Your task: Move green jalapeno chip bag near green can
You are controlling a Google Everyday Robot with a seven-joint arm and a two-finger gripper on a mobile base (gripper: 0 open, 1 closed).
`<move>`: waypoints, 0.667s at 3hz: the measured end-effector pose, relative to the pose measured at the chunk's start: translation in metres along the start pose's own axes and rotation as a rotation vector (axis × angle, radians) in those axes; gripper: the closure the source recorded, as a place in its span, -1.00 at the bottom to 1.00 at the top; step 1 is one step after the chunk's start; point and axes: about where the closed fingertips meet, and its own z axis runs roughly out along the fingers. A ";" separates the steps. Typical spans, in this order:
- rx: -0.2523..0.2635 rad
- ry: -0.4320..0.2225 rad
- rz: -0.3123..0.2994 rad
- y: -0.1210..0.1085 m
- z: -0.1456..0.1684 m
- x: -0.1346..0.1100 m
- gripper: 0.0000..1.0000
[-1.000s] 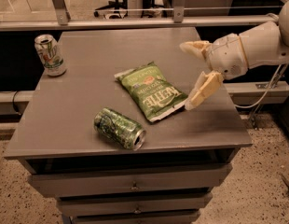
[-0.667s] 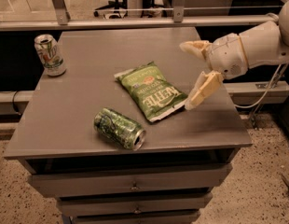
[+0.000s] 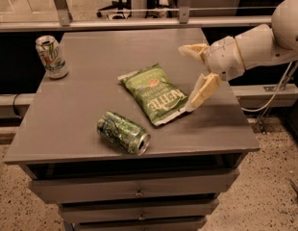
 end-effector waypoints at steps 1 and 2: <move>-0.001 0.000 -0.011 -0.011 -0.001 0.006 -1.00; 0.040 0.041 -0.064 -0.021 -0.031 0.002 -1.00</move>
Offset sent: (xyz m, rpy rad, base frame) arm 0.0223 -0.0711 0.0623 -0.1095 -0.1823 -0.0420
